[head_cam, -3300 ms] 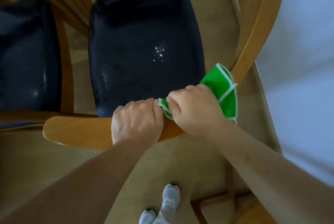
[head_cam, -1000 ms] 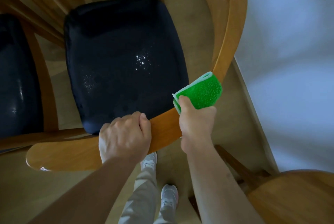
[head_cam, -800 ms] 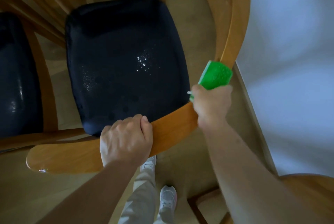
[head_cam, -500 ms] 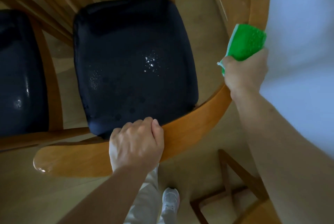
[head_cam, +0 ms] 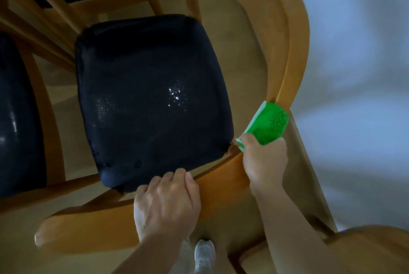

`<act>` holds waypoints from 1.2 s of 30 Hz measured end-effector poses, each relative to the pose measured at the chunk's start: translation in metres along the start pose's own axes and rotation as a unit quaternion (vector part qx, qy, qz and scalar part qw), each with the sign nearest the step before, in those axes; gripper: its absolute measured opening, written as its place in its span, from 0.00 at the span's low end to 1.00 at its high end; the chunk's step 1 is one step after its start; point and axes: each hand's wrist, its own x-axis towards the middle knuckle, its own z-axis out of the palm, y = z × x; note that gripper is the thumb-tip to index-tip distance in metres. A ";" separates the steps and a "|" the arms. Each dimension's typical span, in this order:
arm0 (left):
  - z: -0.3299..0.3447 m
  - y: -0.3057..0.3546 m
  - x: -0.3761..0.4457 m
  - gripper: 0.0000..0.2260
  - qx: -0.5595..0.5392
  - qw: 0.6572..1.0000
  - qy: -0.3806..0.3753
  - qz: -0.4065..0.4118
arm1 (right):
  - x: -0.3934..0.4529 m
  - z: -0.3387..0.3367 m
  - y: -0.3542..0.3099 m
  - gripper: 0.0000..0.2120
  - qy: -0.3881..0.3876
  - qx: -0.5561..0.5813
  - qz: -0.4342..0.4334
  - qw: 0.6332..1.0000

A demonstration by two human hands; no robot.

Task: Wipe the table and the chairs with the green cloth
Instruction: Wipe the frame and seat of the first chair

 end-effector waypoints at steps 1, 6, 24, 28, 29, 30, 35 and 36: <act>0.000 0.000 0.001 0.18 0.001 1.000 -0.003 -0.001 | -0.009 0.001 0.003 0.20 0.001 0.004 0.005 1.000; -0.002 0.000 0.000 0.19 0.015 0.999 -0.032 -0.005 | -0.028 0.005 0.010 0.20 0.004 0.013 -0.017 1.000; 0.017 0.117 0.052 0.19 -0.146 0.983 -0.096 -0.064 | 0.035 -0.020 -0.001 0.41 -0.079 -0.186 -0.299 0.933; 0.025 0.143 0.063 0.26 -0.126 0.990 -0.059 -0.010 | 0.082 -0.031 -0.053 0.44 -0.046 -0.259 -0.391 0.882; 0.026 0.144 0.063 0.28 -0.114 0.992 -0.055 0.002 | 0.092 -0.032 -0.070 0.44 -0.039 -0.274 -0.407 0.870; 0.028 0.144 0.062 0.29 -0.108 0.993 -0.051 0.006 | 0.103 -0.031 -0.089 0.44 -0.033 -0.285 -0.417 0.862; 0.026 0.144 0.061 0.31 -0.085 0.996 -0.032 0.009 | 0.127 -0.018 -0.153 0.37 -0.052 -0.243 -0.409 0.878; 0.025 0.144 0.061 0.30 -0.082 0.996 -0.032 0.009 | 0.123 -0.018 -0.149 0.37 -0.057 -0.235 -0.410 0.879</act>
